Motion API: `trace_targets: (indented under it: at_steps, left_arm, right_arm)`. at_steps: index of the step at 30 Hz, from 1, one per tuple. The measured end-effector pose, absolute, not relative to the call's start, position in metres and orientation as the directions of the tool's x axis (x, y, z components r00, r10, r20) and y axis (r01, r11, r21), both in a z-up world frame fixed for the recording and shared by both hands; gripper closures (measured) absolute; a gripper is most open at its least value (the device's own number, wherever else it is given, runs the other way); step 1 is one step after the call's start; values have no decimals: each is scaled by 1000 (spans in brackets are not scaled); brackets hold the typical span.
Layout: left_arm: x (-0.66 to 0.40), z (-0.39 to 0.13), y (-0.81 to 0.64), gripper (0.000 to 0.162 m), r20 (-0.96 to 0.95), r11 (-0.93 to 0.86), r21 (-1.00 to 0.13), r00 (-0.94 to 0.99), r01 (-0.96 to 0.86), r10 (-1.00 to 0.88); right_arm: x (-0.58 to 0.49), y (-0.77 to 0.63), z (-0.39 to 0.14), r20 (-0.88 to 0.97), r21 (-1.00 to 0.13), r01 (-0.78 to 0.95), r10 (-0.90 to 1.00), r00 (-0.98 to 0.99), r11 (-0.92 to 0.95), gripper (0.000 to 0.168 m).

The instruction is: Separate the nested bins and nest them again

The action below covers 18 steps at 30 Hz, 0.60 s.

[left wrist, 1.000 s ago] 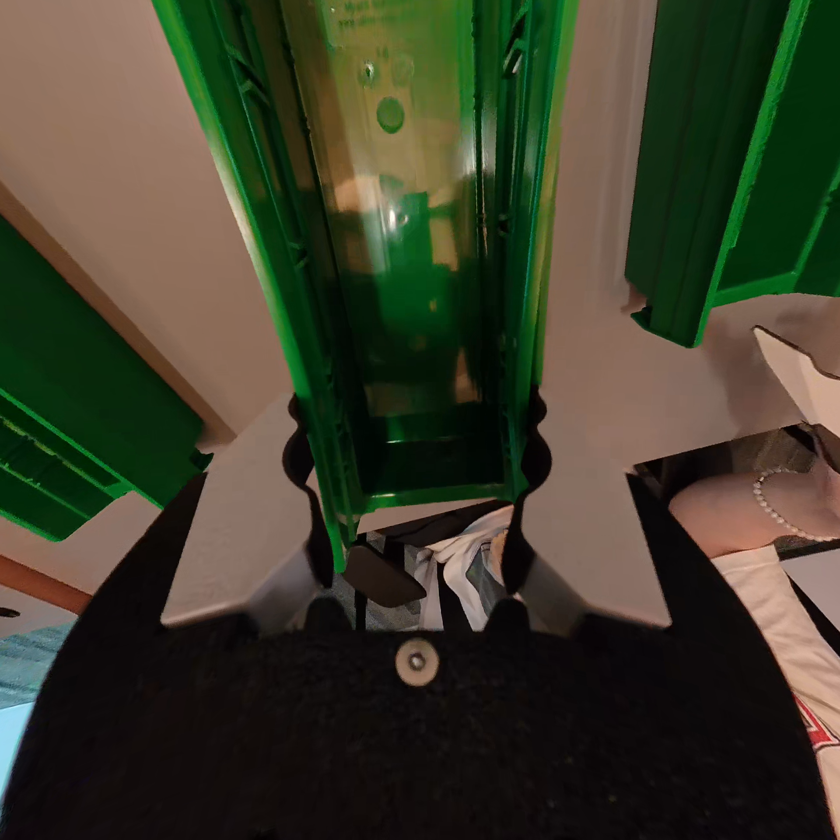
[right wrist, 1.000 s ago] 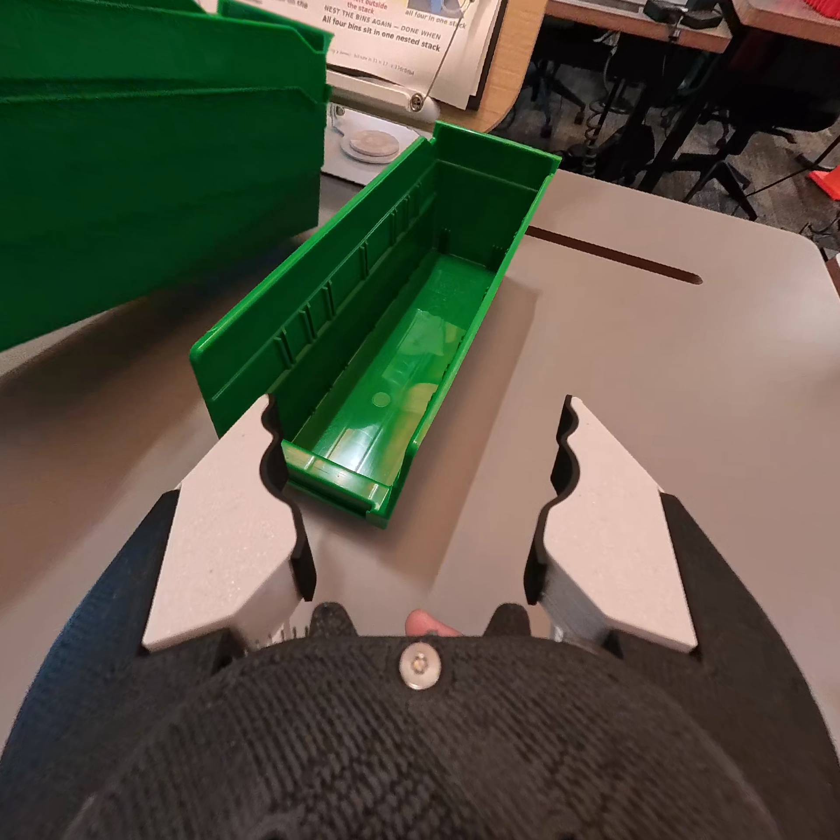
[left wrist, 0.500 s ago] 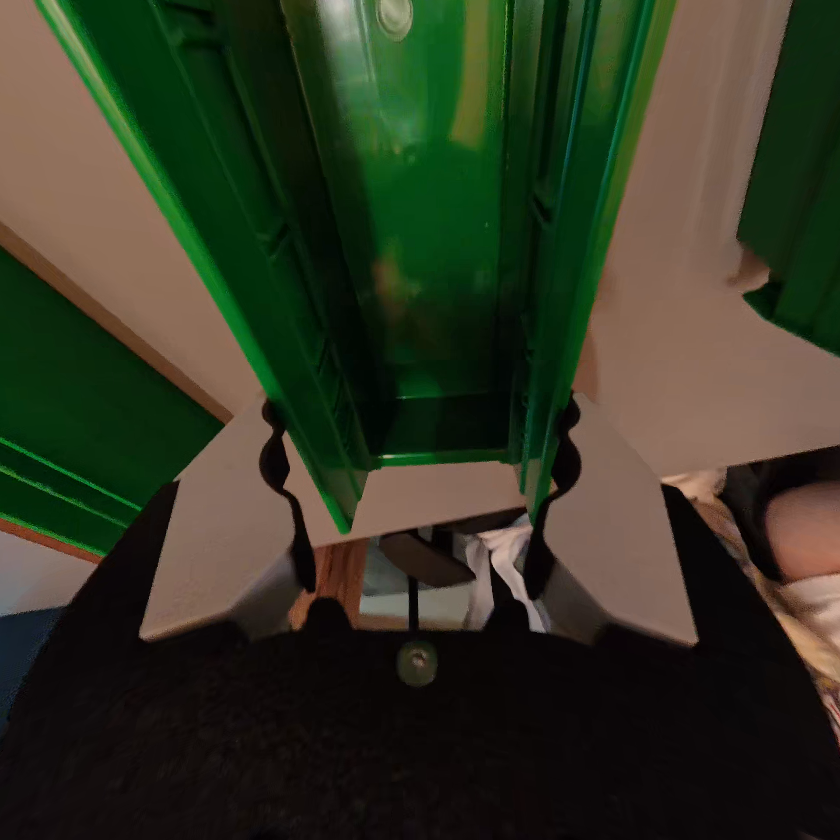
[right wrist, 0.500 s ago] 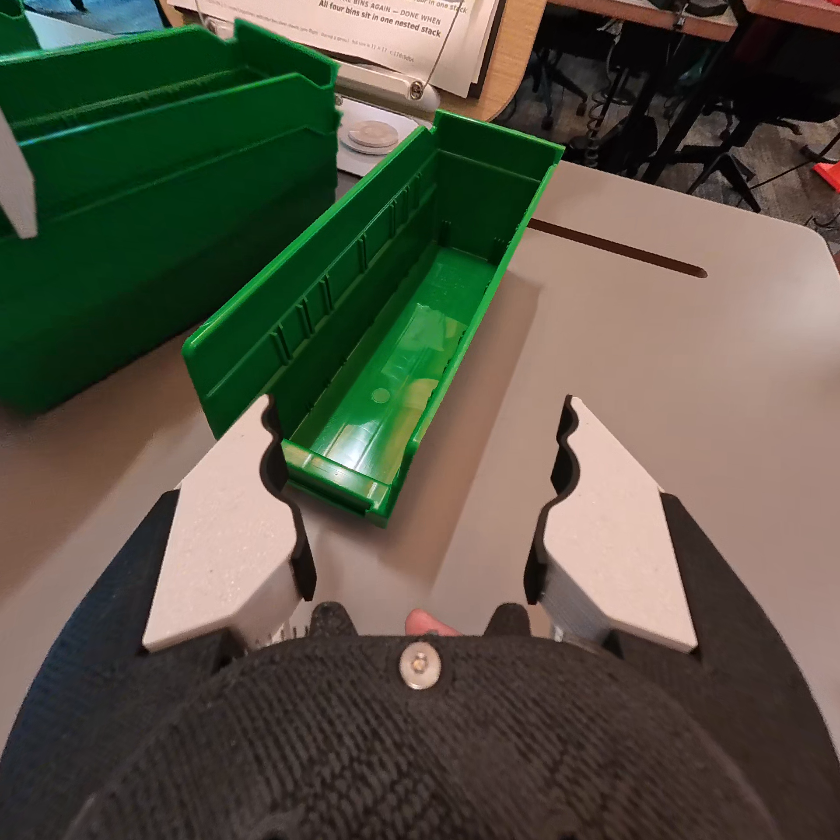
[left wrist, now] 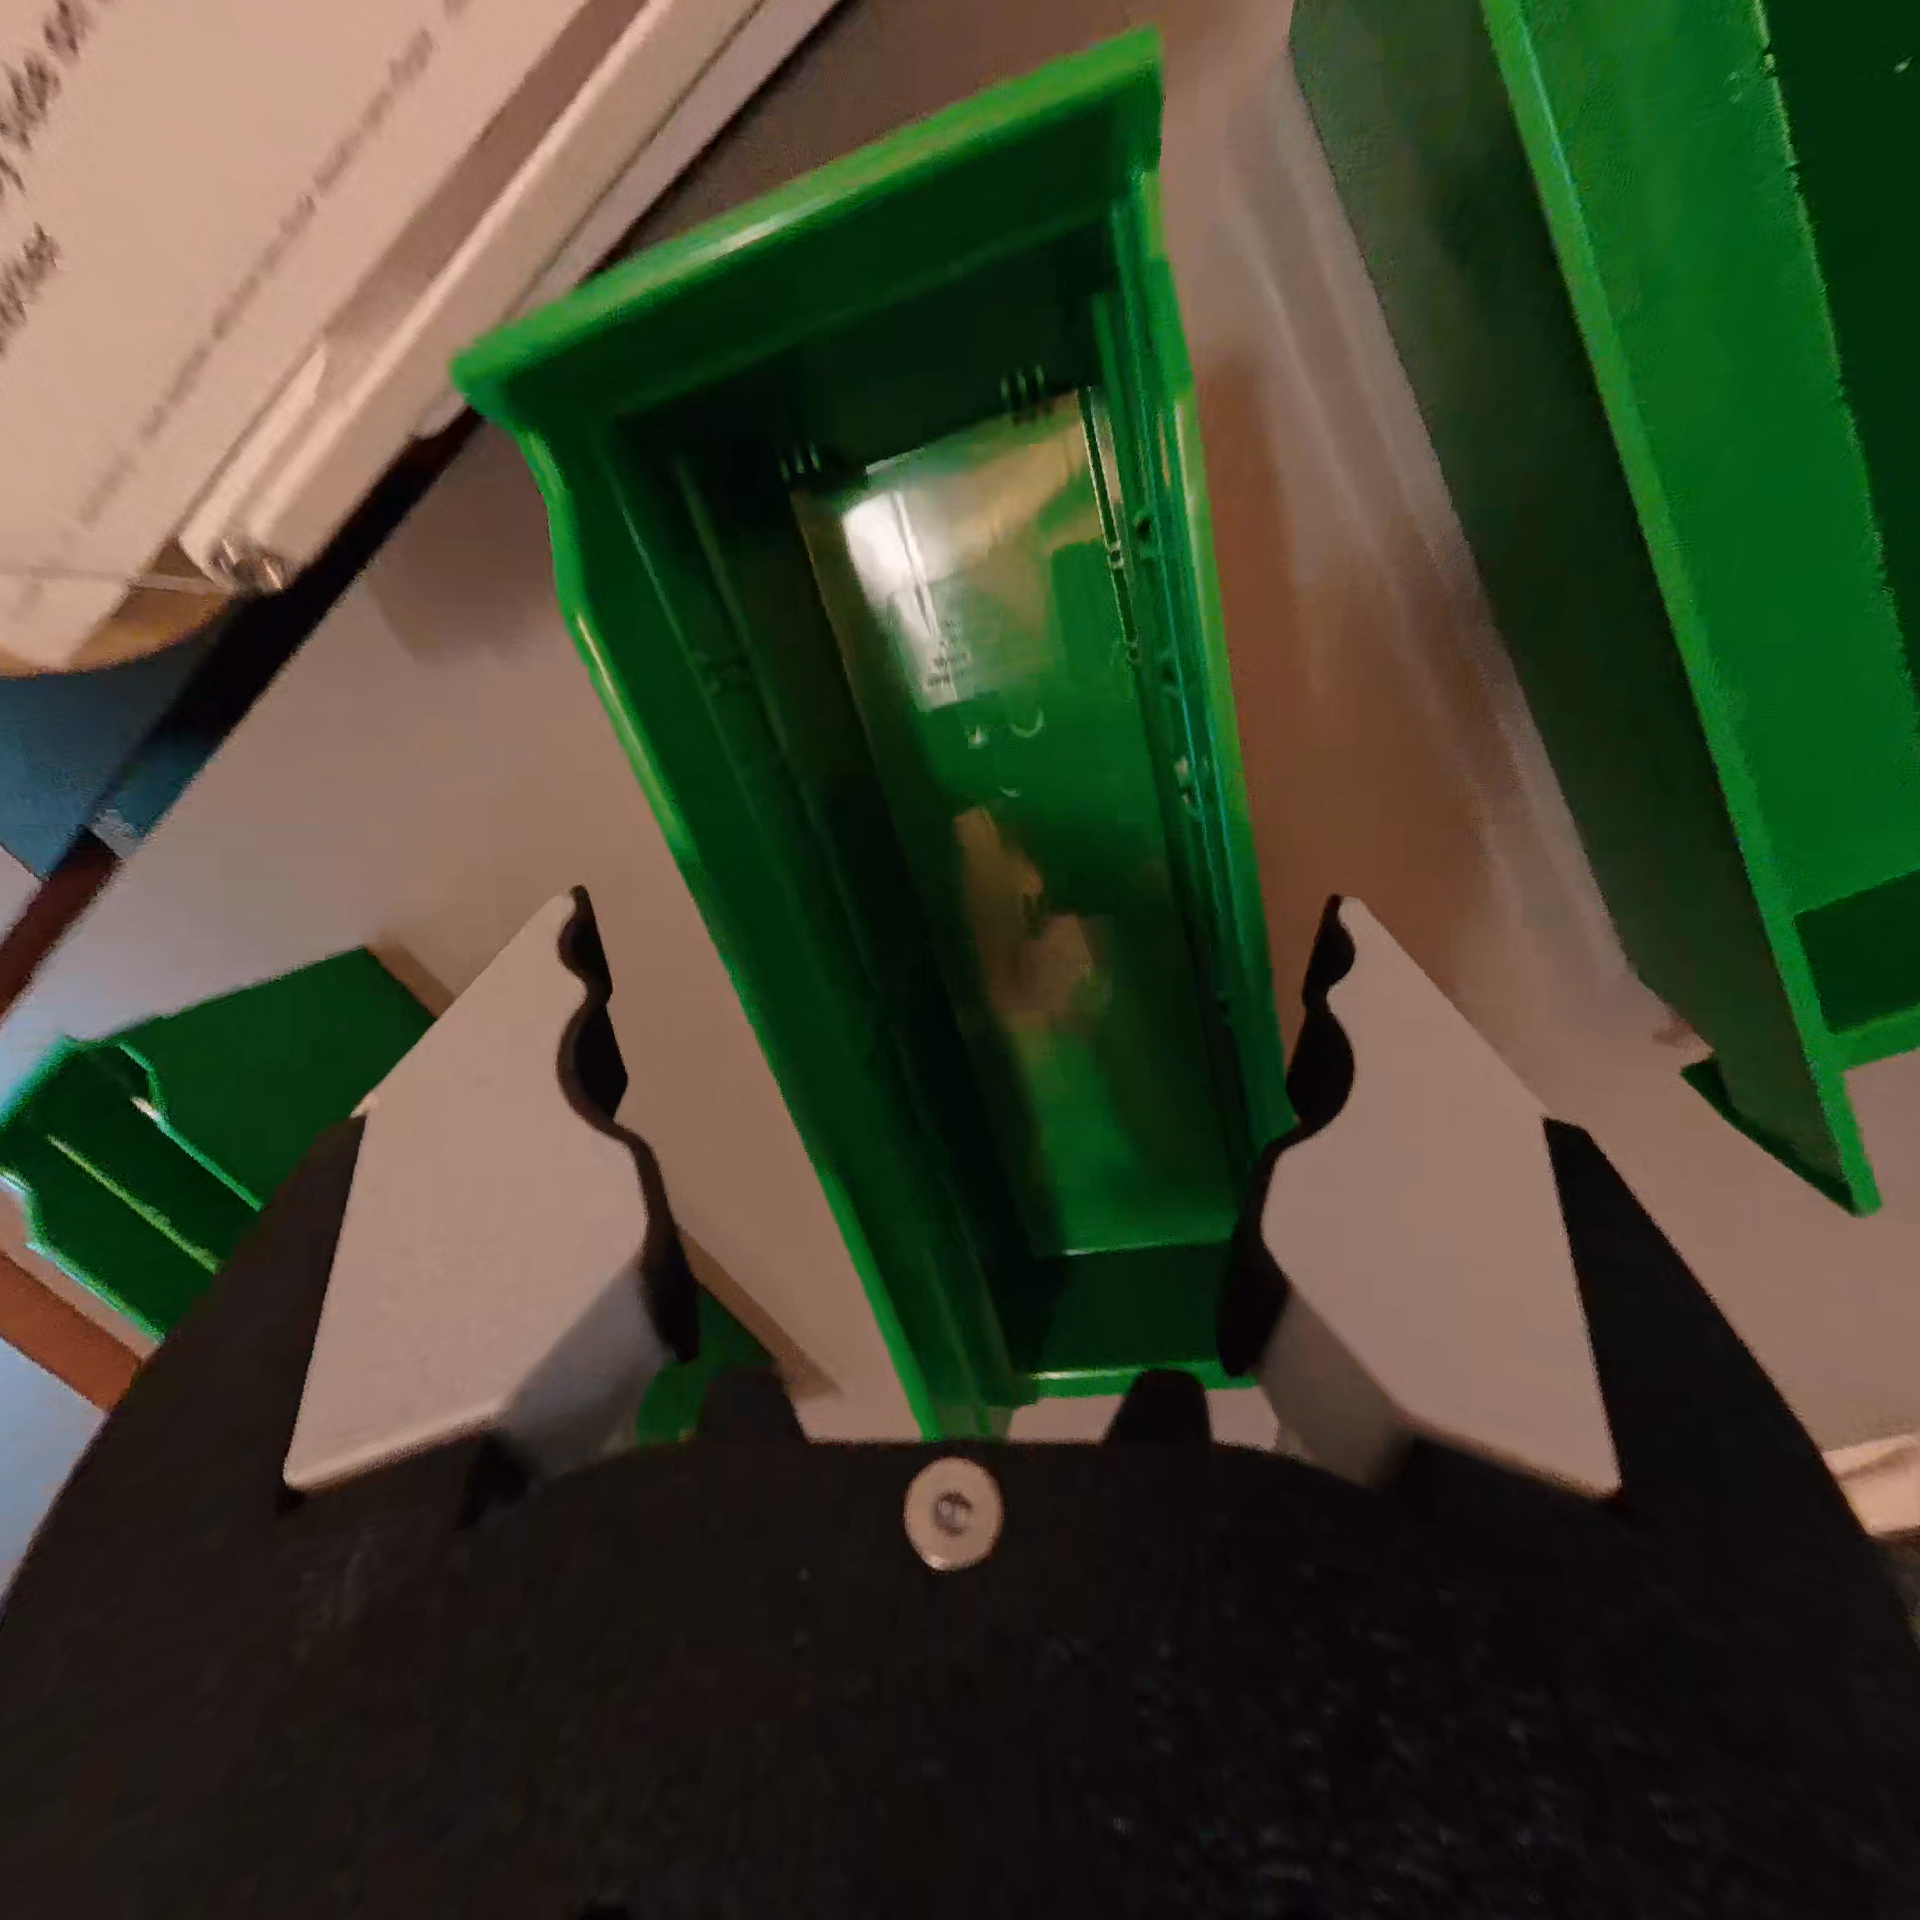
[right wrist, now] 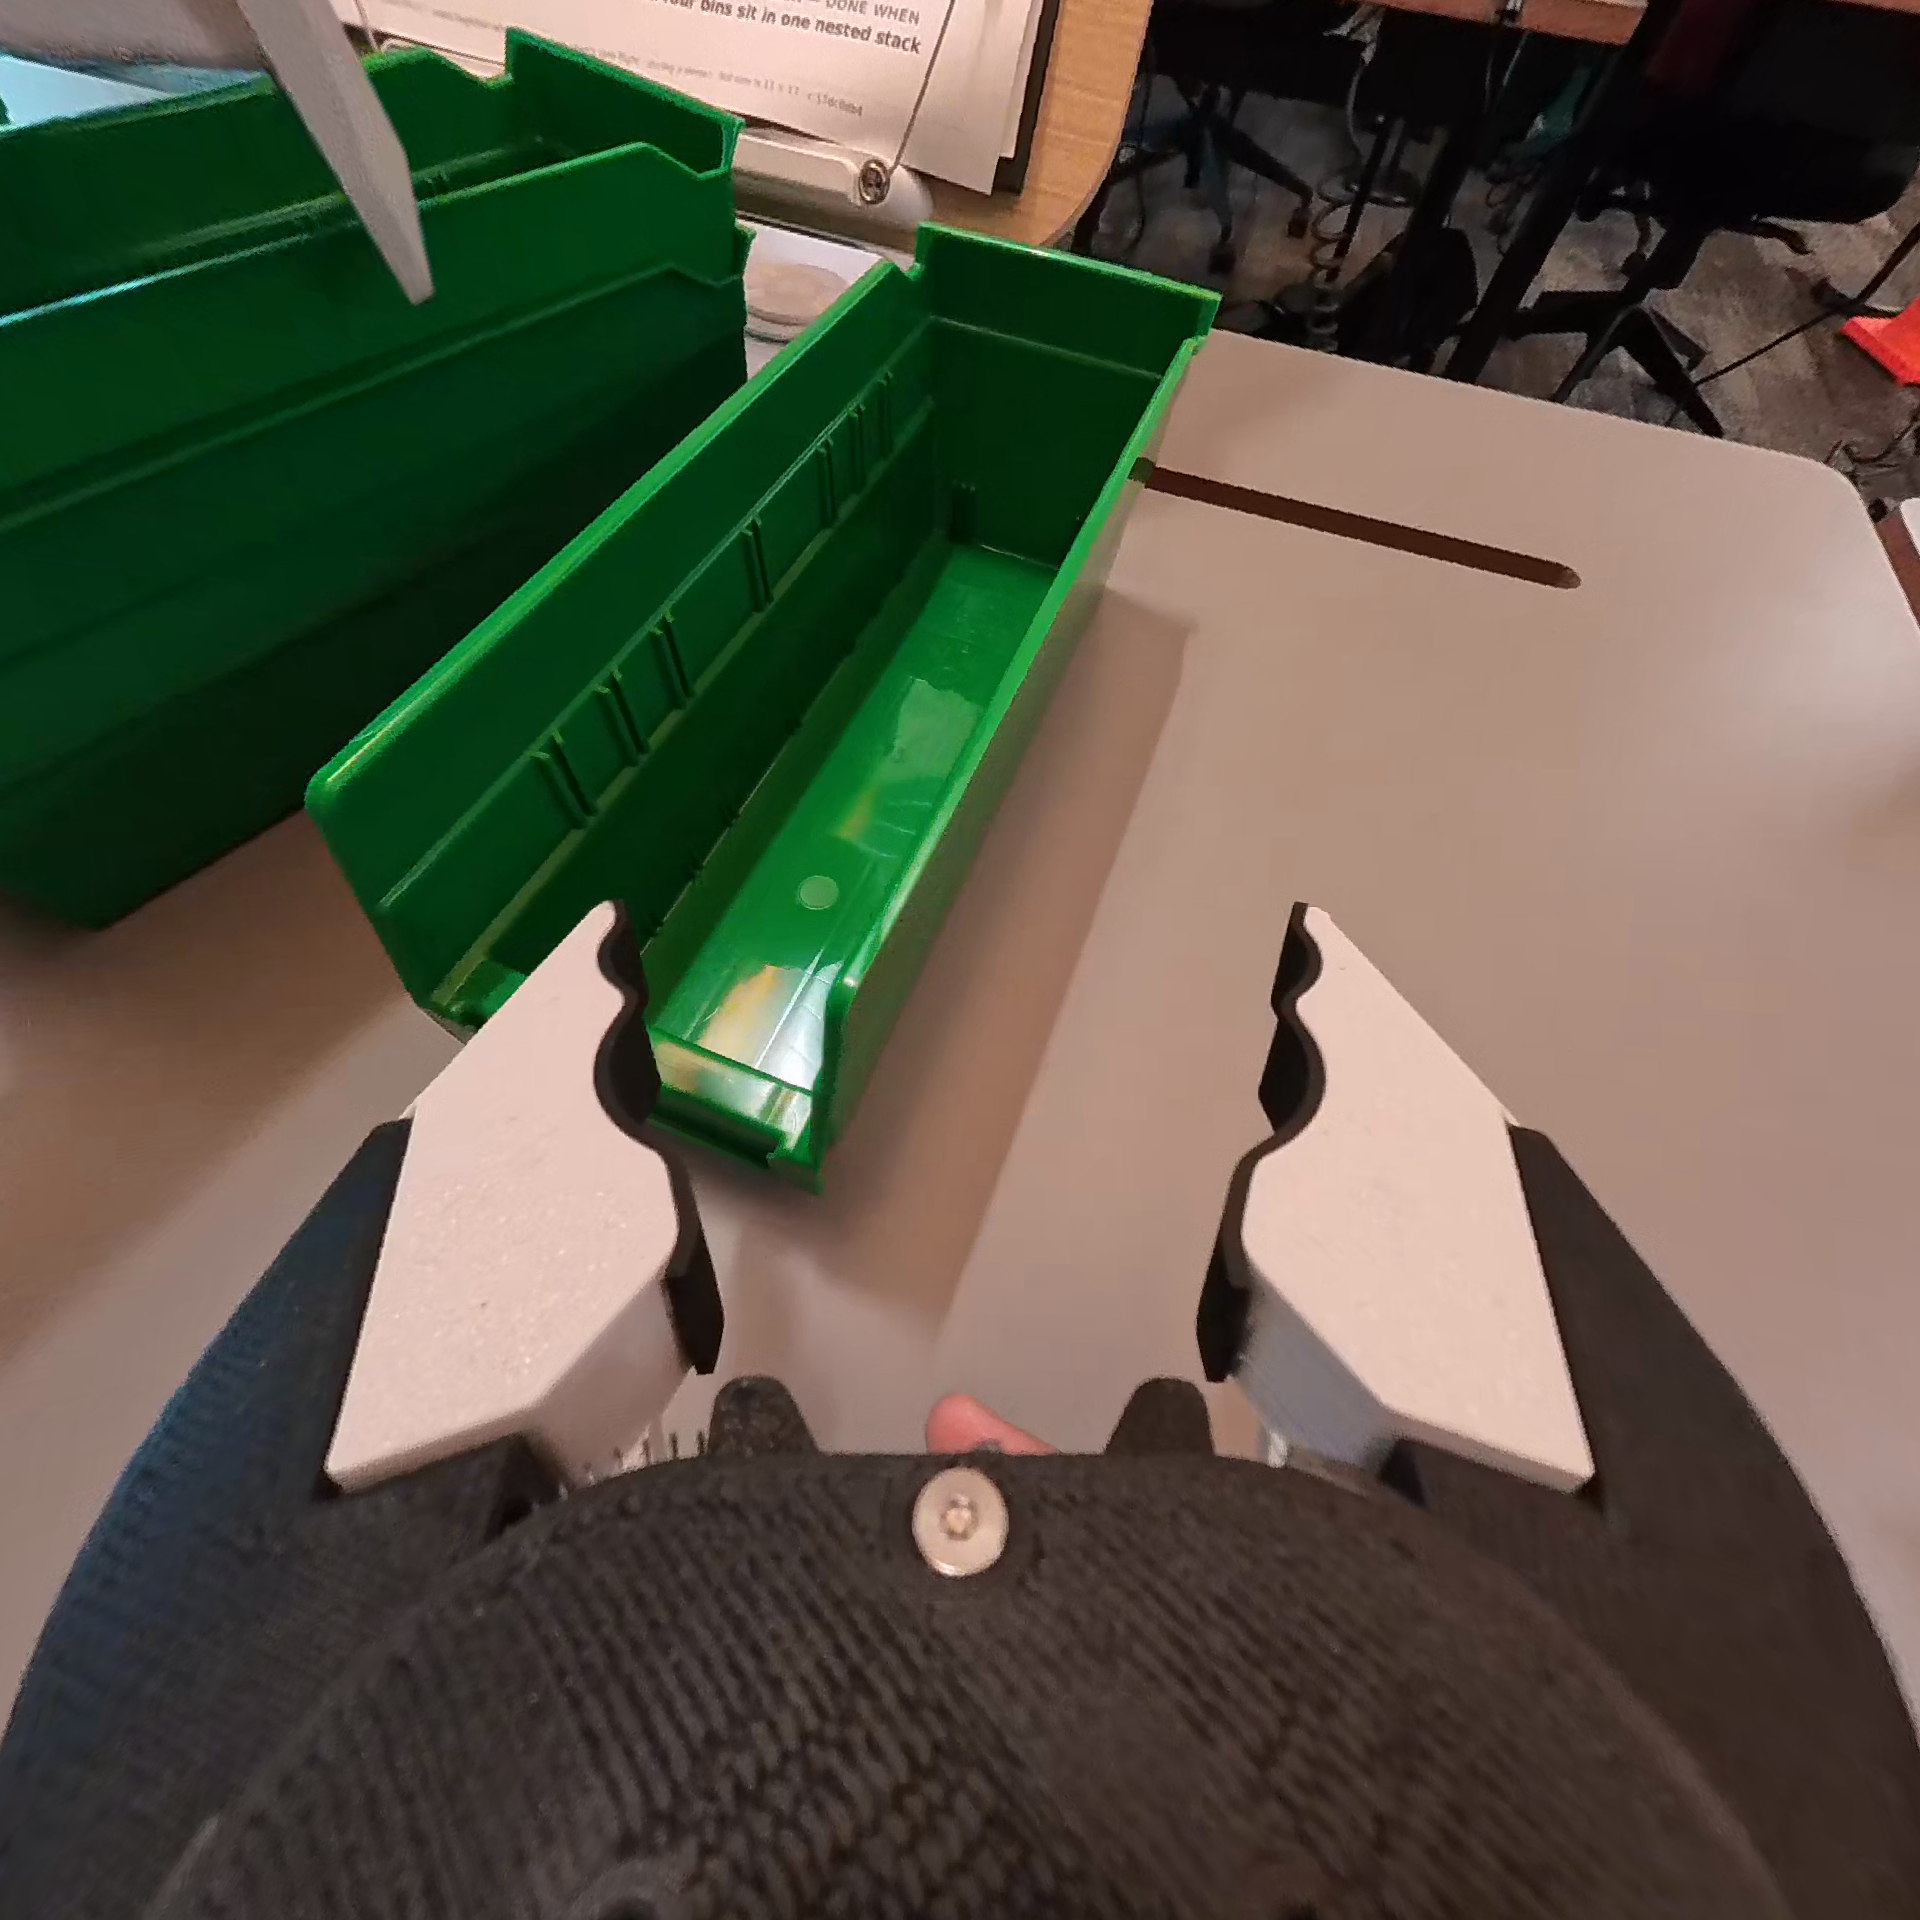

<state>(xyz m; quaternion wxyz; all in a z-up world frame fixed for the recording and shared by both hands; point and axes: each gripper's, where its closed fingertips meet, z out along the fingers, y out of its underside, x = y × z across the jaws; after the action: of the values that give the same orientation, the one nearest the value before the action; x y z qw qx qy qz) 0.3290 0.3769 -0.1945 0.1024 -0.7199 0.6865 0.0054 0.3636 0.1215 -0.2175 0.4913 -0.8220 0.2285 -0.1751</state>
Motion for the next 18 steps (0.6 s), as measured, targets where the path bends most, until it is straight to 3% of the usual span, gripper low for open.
trace_targets:
  at_steps: [5,11,18]
  left_arm:
    - [346,-203,381,44,-156,25,-167,2,-986,-988]
    - [340,-221,382,29,-115,2,-114,11,-994,-993]
    - [337,-231,376,26,41,-85,-135,80,-987,-996]
  right_arm:
    - [365,120,-215,58,-894,-202,-549,834,-401,49]
    - [364,122,-216,45,-893,-210,-545,838,-397,49]
    - [361,125,-217,51,-892,-203,-537,842,-403,49]
